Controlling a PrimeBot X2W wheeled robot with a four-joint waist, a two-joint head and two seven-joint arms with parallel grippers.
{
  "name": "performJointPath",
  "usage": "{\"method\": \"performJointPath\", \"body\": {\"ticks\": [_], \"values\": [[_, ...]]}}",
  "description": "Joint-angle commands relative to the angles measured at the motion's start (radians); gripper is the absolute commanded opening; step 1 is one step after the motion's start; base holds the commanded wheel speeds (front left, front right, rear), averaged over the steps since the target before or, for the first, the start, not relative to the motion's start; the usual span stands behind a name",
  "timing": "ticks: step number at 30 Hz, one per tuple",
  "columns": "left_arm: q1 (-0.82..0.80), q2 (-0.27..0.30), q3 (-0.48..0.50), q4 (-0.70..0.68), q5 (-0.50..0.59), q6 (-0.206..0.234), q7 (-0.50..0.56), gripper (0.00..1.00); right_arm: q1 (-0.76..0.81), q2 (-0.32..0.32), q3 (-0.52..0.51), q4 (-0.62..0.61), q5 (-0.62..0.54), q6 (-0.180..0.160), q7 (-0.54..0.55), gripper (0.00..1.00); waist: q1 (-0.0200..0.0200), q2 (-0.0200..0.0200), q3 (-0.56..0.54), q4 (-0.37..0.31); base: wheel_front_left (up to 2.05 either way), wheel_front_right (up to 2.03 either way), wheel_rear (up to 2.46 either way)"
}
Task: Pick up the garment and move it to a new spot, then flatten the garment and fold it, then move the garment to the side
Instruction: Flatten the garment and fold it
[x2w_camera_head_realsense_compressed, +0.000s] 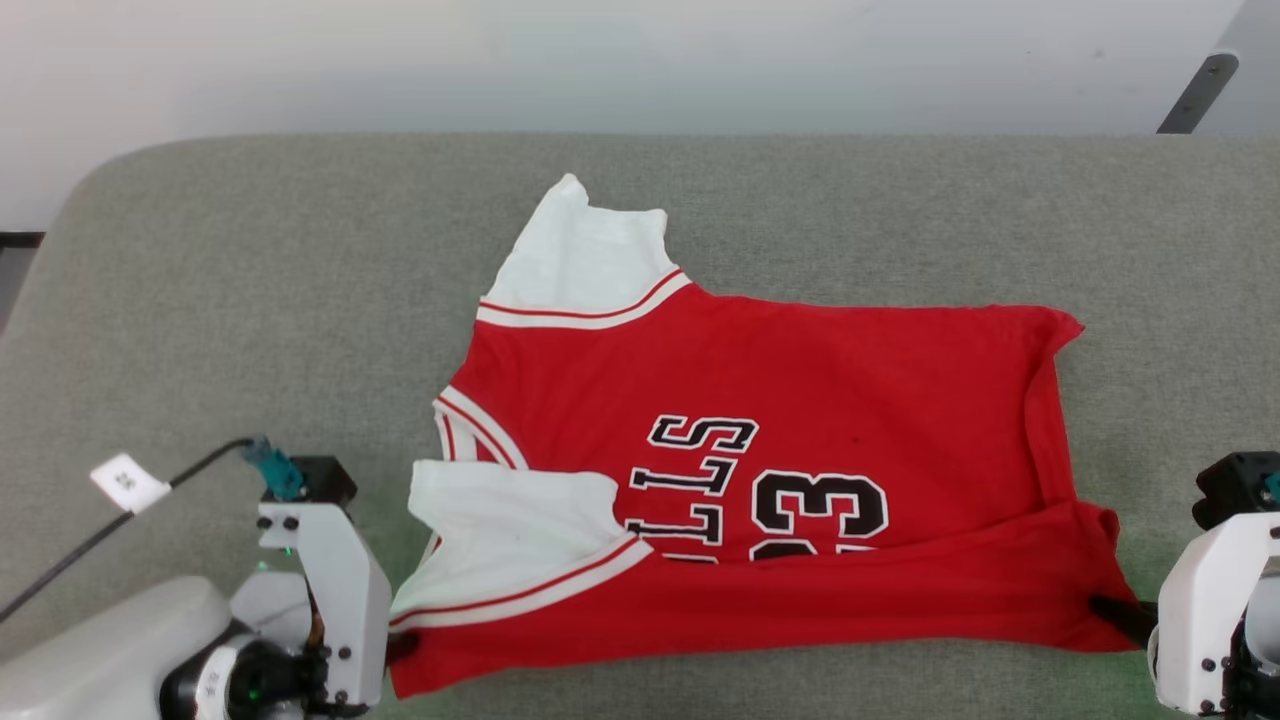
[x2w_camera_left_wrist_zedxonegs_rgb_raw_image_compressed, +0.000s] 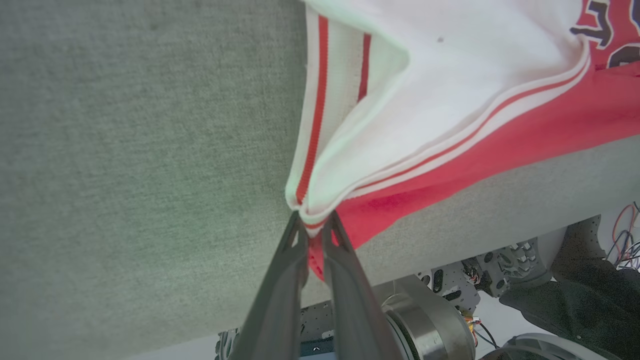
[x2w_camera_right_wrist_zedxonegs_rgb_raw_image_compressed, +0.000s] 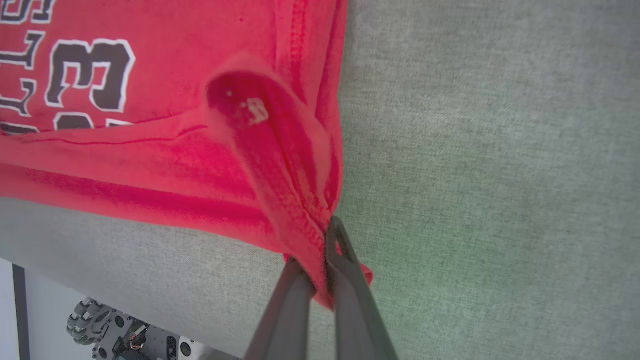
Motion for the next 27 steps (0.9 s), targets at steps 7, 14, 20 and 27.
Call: {"method": "performJointPath", "body": {"ticks": [7, 14, 20, 27], "values": [[0.045, -0.006, -0.01, 0.006, -0.007, 0.009, -0.019, 0.0, 0.035, 0.035, -0.019, -0.031, -0.026, -0.001, 0.013, 0.0, 0.0, -0.0001, 0.002, -0.007, 0.0, 0.0, 0.0], [0.032, -0.005, -0.007, 0.024, 0.007, 0.004, -0.024, 0.75, 0.042, 0.049, -0.013, -0.053, -0.04, -0.001, 0.006, 0.99, 0.0, -0.0001, -0.005, -0.013, 0.0, 0.0, 0.0], [0.0, 0.014, 0.003, 0.011, 0.023, 0.014, -0.015, 1.0, 0.035, 0.065, -0.033, -0.074, -0.055, -0.001, -0.005, 1.0, 0.0, -0.0001, -0.012, -0.023, 0.0, 0.0, 0.0], [-0.083, 0.042, 0.033, -0.012, 0.067, 0.008, -0.012, 1.0, 0.02, 0.084, -0.056, -0.125, -0.067, -0.001, -0.045, 1.0, 0.0, -0.0001, -0.013, -0.045, 0.0, 0.0, 0.0]]}}
